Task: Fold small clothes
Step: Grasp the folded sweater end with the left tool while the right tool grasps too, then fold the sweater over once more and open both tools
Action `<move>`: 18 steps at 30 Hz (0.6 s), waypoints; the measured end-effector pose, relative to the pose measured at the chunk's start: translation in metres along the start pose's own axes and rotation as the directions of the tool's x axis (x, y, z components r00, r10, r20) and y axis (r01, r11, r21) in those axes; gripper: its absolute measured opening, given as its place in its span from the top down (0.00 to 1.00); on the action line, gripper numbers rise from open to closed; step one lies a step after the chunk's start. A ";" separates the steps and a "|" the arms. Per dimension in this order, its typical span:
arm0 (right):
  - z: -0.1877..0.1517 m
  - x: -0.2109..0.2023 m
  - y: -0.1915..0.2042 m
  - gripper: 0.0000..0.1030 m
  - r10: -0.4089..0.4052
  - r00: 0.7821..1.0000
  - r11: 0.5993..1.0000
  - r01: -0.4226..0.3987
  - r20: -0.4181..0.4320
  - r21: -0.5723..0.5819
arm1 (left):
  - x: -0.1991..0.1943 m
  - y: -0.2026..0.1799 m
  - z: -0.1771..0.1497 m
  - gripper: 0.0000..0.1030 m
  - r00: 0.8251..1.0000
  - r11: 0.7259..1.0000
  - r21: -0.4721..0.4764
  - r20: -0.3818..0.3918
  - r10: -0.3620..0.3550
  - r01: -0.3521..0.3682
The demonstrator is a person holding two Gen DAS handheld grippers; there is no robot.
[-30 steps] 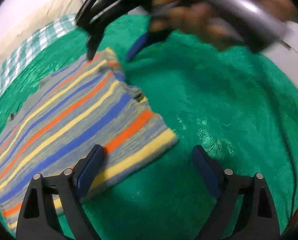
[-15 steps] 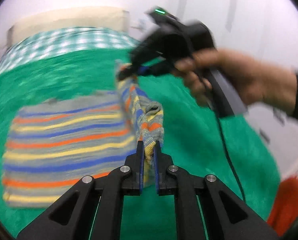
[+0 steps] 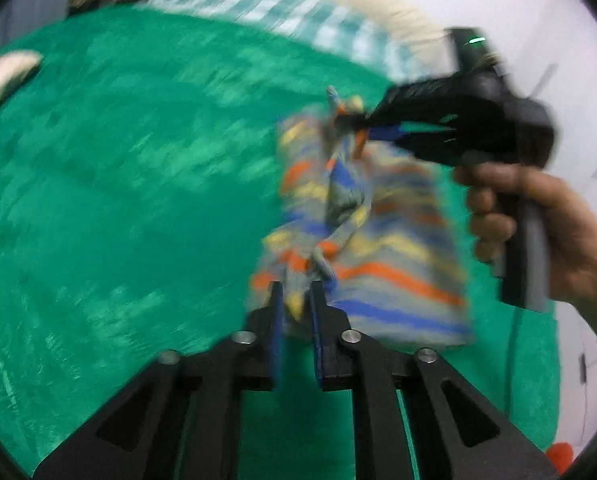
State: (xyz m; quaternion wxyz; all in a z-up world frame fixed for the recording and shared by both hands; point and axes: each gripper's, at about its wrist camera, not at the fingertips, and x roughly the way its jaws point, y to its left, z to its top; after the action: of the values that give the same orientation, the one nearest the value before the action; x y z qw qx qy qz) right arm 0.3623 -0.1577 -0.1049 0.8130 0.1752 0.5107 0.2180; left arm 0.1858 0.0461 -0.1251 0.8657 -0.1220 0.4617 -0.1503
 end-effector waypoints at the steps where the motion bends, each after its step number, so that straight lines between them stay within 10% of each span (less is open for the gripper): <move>1: -0.005 0.004 -0.003 0.63 0.036 0.999 0.998 -0.037 0.011 0.042 | 0.000 0.009 0.001 0.79 1.000 1.000 -0.020 -0.018 0.013 -0.014; 5: -0.023 -0.019 -0.012 0.56 0.095 0.991 0.992 -0.102 0.096 0.070 | -0.027 0.031 -0.001 0.54 0.999 0.996 -0.083 0.019 -0.030 0.031; 11: -0.082 -0.093 -0.006 0.56 -0.116 0.980 0.976 0.143 0.161 -0.165 | -0.026 0.007 0.029 0.24 0.992 0.993 0.004 0.045 -0.114 0.114; 14: -0.118 -0.104 0.003 0.56 -0.091 0.986 0.962 0.123 0.140 -0.246 | 0.004 -0.026 0.053 0.22 0.995 0.991 0.085 0.008 -0.103 0.102; 15: -0.127 -0.102 0.004 0.56 -0.080 0.989 0.960 0.110 0.122 -0.256 | 0.021 -0.032 0.064 0.30 0.997 0.992 0.106 -0.006 -0.072 0.072; 17: -0.146 -0.086 0.002 0.56 -0.071 0.996 0.966 0.084 0.060 -0.246 | 0.053 -0.034 0.076 0.85 0.998 0.993 0.120 -0.061 0.024 -0.017; 18: -0.156 -0.075 -0.004 0.56 -0.095 0.995 0.969 0.098 0.028 -0.226 | 0.066 -0.028 0.080 0.90 0.994 0.995 0.094 -0.106 0.041 -0.031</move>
State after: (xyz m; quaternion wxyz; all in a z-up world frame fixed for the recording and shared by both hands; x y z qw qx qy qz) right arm 0.1927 -0.1913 -0.1151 0.8417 0.0578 0.4833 0.2337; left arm 0.2836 0.0015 -0.1227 0.8467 -0.0652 0.5025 -0.1623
